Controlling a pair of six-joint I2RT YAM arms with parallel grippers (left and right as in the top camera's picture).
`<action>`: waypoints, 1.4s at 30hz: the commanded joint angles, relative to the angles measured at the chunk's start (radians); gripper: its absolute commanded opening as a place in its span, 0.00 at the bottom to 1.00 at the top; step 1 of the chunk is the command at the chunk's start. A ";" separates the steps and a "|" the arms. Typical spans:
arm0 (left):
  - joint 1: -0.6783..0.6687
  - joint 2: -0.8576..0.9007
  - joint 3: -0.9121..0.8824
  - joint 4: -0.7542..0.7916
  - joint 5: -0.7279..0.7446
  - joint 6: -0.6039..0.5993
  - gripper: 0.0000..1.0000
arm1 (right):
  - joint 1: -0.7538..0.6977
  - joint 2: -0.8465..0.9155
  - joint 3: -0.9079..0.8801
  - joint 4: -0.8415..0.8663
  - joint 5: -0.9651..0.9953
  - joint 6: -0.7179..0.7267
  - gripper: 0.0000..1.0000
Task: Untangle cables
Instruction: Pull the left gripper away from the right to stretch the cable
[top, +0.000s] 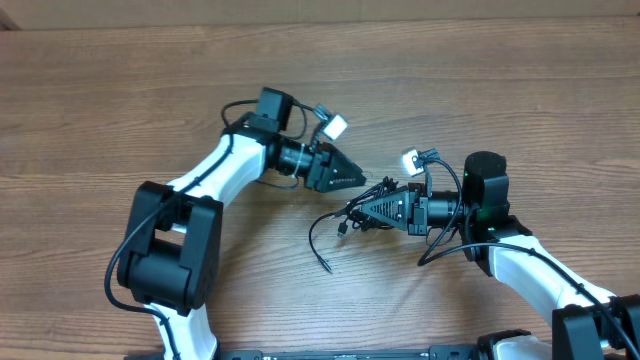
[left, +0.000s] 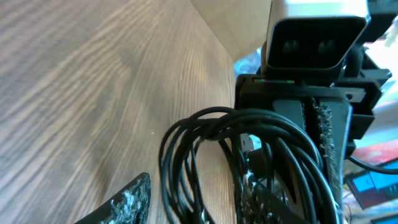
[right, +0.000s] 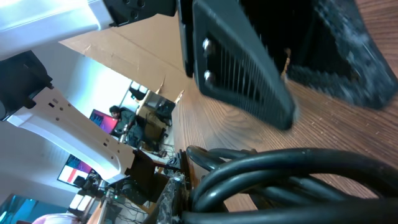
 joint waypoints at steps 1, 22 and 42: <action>-0.030 0.005 0.019 0.006 -0.014 0.026 0.48 | -0.006 0.002 0.014 0.007 -0.030 0.002 0.04; -0.043 0.005 0.019 -0.120 -0.015 0.076 0.41 | -0.006 0.002 0.014 0.007 -0.029 0.002 0.04; -0.061 0.005 0.019 -0.190 -0.025 0.185 0.55 | -0.006 0.002 0.014 0.006 -0.029 0.002 0.04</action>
